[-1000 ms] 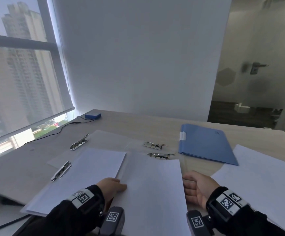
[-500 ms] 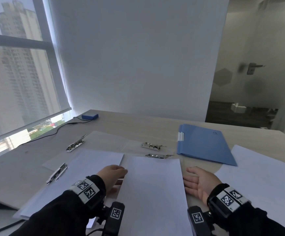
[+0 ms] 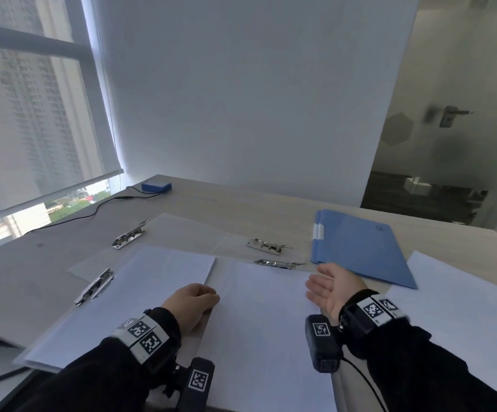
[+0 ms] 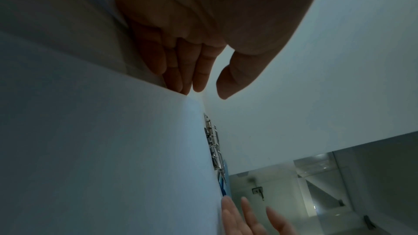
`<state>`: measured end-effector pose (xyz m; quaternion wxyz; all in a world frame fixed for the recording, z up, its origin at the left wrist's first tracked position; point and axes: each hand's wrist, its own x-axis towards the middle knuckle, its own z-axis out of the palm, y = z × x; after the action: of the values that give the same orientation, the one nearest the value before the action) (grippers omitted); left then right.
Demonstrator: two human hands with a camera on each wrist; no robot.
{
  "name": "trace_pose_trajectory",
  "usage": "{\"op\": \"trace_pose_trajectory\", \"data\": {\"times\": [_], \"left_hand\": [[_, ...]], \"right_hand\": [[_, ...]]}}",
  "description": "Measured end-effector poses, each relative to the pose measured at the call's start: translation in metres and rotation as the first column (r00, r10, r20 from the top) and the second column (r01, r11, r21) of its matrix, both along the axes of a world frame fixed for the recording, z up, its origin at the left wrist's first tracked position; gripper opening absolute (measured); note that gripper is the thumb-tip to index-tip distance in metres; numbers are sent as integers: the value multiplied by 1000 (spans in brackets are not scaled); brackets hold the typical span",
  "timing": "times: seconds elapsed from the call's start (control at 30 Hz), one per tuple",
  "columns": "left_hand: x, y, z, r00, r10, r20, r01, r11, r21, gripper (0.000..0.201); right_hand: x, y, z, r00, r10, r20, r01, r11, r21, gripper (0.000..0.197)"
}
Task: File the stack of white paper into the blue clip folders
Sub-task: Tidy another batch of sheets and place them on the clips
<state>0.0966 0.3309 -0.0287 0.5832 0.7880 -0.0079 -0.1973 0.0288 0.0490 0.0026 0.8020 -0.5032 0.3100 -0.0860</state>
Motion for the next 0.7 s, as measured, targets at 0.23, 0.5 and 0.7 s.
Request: {"op": "trace_pose_trajectory", "data": {"times": [0.23,0.5,0.7], "left_hand": [[-4,-1,-1,996,1,91,-9,996,87,20],[-4,-2,3,992,-20,121,2,989,146,24],[-3,-2,1,992,-18,128,-2,988,158,26]], "right_hand": [[51,-1,2,999,-53,-1,53,995,88,38],[88,23,18,994,103,-38,-109,888,-446,43],[92,55,28,774,282,-567,-591,3,-806,22]]}}
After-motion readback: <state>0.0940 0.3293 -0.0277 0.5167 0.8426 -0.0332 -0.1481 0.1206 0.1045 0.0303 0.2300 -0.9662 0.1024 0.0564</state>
